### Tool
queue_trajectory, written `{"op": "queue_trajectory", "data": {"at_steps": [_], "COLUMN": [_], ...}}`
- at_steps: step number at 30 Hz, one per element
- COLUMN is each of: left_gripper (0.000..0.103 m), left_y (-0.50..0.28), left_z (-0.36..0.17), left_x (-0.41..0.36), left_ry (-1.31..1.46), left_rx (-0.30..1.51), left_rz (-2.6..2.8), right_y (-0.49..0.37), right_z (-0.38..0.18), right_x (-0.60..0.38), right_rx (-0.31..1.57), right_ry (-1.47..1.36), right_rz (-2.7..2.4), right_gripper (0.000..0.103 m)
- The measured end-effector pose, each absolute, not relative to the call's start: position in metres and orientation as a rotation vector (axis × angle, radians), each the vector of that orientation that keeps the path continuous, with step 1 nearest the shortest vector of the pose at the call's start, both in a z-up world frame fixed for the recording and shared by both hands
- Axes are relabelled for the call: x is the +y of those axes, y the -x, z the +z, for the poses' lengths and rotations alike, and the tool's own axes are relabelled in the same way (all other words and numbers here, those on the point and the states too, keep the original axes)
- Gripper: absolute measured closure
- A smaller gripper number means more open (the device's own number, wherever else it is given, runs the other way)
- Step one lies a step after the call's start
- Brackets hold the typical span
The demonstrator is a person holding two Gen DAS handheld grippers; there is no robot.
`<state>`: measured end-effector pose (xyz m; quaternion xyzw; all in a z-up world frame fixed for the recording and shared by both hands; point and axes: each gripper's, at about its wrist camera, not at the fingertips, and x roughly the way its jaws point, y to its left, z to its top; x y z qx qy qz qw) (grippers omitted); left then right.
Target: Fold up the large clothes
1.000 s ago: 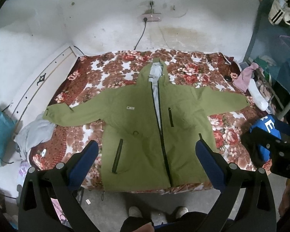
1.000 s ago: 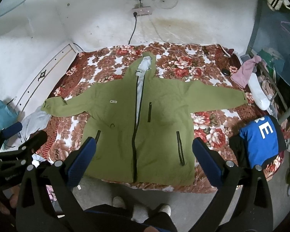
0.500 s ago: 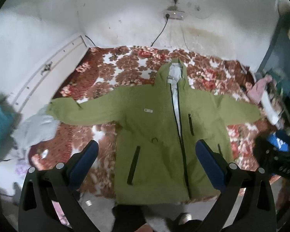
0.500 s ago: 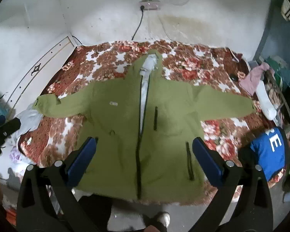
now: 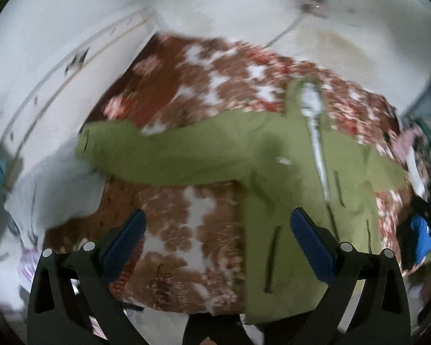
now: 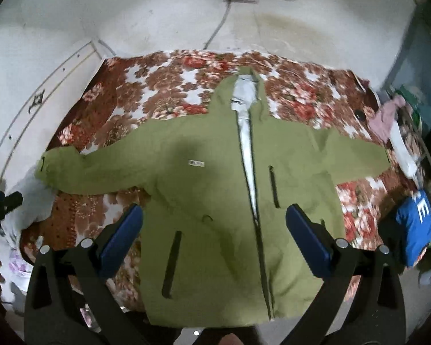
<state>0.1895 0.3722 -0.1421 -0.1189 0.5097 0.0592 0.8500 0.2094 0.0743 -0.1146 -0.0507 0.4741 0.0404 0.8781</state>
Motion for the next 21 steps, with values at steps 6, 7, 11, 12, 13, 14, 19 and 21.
{"op": "queue_trajectory", "data": {"at_steps": [6,7,11,12,13,14,19,21], "left_gripper": [0.005,0.005,0.005,0.005,0.005,0.005,0.005,0.005], "left_y": [-0.216,-0.217,-0.243,-0.253,-0.257,-0.262,-0.274,-0.275], "left_z": [-0.211,-0.219,-0.265,-0.282,-0.291,-0.301,-0.338,-0.35], "left_x": [0.475,0.495,0.542,0.552,0.56,0.571,0.619,0.638], "left_ry": [0.337,0.38,0.399,0.389,0.4,0.417,0.465,0.494], "left_rx": [1.038,0.986,0.986,1.023,1.031,1.045,0.976,0.943], "left_rz": [0.232,0.26,0.265,0.261,0.27,0.289,0.342,0.362], "right_y": [-0.25,-0.258,-0.282,-0.288,-0.292,-0.297,-0.314,-0.318], "right_z": [-0.178,-0.192,-0.237,-0.249,-0.258,-0.267,-0.313,-0.33], "right_x": [0.148,0.161,0.198,0.208,0.216,0.222,0.254,0.265], "right_rx": [1.01,1.019,1.054,1.061,1.065,1.068,1.056,1.058], "right_ry": [0.22,0.244,0.277,0.294,0.308,0.32,0.402,0.437], "right_rz": [0.143,0.146,0.166,0.169,0.172,0.173,0.197,0.206], "right_gripper": [0.005,0.005,0.005,0.005,0.005,0.005,0.005,0.005]}}
